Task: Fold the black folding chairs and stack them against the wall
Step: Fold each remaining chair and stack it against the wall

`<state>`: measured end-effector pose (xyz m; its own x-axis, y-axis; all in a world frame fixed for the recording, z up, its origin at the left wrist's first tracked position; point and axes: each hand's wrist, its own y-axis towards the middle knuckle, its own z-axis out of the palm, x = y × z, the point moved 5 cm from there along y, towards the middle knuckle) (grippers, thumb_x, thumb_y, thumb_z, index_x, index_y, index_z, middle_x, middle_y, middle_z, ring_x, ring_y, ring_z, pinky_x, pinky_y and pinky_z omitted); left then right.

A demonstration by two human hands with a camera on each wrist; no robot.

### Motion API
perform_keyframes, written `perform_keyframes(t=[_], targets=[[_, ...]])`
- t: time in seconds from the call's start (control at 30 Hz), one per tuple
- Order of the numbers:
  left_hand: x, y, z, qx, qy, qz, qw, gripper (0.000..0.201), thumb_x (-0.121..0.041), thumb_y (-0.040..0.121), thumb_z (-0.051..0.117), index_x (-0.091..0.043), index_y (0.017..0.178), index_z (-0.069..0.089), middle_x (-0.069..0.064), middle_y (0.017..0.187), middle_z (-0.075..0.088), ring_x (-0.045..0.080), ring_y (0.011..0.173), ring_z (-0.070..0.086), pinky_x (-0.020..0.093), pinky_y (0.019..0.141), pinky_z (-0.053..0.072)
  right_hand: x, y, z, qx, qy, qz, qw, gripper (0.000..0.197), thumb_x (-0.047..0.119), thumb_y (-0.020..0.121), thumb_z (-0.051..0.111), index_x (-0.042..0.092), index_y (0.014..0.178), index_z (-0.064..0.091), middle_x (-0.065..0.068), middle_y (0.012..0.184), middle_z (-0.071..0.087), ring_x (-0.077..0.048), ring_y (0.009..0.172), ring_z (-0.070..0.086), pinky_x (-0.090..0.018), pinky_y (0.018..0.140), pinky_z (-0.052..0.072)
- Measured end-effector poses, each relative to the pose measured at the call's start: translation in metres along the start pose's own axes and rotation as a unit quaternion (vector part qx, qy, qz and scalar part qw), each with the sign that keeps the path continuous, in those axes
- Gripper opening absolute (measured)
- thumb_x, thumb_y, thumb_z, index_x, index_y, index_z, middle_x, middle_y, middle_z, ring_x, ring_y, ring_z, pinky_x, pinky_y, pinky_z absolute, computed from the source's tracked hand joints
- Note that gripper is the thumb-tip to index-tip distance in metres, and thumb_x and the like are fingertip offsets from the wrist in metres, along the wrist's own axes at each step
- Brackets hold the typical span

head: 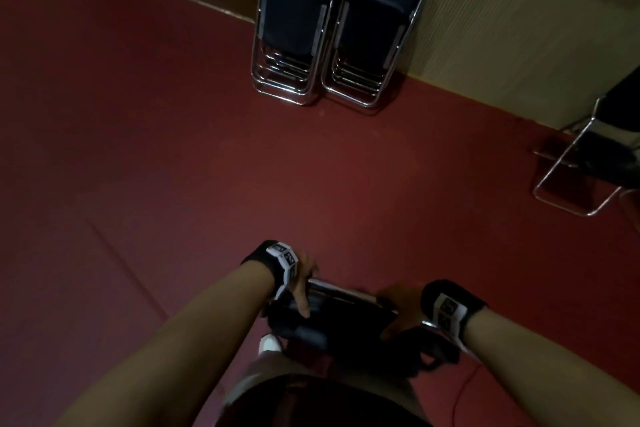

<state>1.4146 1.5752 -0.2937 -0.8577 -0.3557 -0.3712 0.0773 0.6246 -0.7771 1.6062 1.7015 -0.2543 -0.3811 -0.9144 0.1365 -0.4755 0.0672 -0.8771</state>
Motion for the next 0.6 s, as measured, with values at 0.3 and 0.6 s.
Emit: perform_keyframes(t=[0.3,0.6], targets=[[0.045,0.058,-0.11,0.054,-0.075,0.0,0.996,0.076,-0.048,0.048,0.097,-0.028,0.114,0.067,0.01,0.102,0.076,0.025,0.076,0.077,0.042,0.056,0.062,-0.08,0.102,-0.081,-0.034,0.039,0.009,0.999,0.115,0.089,0.045,0.069,0.02,0.137,0.055,-0.004,0.13,0.063,-0.029,0.114,0.064,-0.045,0.096,0.055],[0.082,0.15,-0.266,0.018,0.093,-0.023,0.995,0.072,-0.061,0.06,0.083,-0.024,0.118,0.06,-0.003,0.117,0.067,0.022,0.104,0.065,0.04,0.088,0.056,-0.157,0.16,-0.215,0.016,0.089,-0.007,0.996,0.058,0.067,0.074,0.074,0.027,0.114,0.064,0.007,0.095,0.063,-0.02,0.085,0.064,-0.038,0.082,0.057]])
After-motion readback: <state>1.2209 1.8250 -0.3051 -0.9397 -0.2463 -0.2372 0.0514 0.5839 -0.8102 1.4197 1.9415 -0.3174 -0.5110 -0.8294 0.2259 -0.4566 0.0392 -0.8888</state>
